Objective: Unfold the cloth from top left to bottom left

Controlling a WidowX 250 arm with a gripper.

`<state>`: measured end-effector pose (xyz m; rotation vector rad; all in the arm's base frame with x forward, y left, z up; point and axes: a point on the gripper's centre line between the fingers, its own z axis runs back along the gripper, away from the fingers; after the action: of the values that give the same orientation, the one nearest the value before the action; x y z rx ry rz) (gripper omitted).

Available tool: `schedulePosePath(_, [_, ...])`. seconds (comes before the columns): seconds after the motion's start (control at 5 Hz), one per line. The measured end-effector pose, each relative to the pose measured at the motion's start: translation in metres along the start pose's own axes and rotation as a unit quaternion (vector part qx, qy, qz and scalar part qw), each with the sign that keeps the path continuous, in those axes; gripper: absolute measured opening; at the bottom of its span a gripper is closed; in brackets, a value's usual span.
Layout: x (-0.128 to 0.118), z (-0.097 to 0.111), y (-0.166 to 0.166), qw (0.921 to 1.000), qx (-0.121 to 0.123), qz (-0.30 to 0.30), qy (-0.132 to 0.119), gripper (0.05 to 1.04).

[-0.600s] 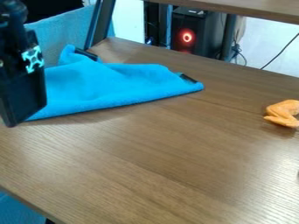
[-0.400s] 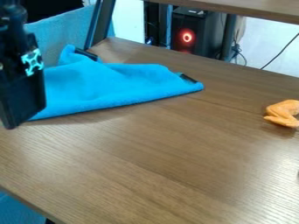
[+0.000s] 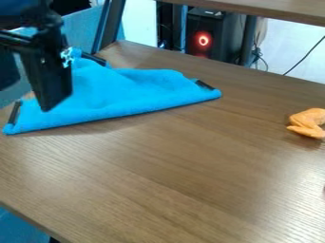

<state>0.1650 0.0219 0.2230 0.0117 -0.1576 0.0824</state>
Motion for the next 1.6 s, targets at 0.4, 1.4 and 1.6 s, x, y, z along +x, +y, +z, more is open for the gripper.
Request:
schedulePosePath(0.4, [0.052, -0.01, 0.041, 0.9996, 0.005, -0.003, -0.027, 0.999])
schedulePosePath(1.4, [0.186, -0.067, 0.131, 0.998, 0.052, -0.033, -0.016, 0.999])
schedulePosePath(1.6, [0.209, -0.078, 0.141, 0.9983, 0.054, -0.016, -0.013, 0.999])
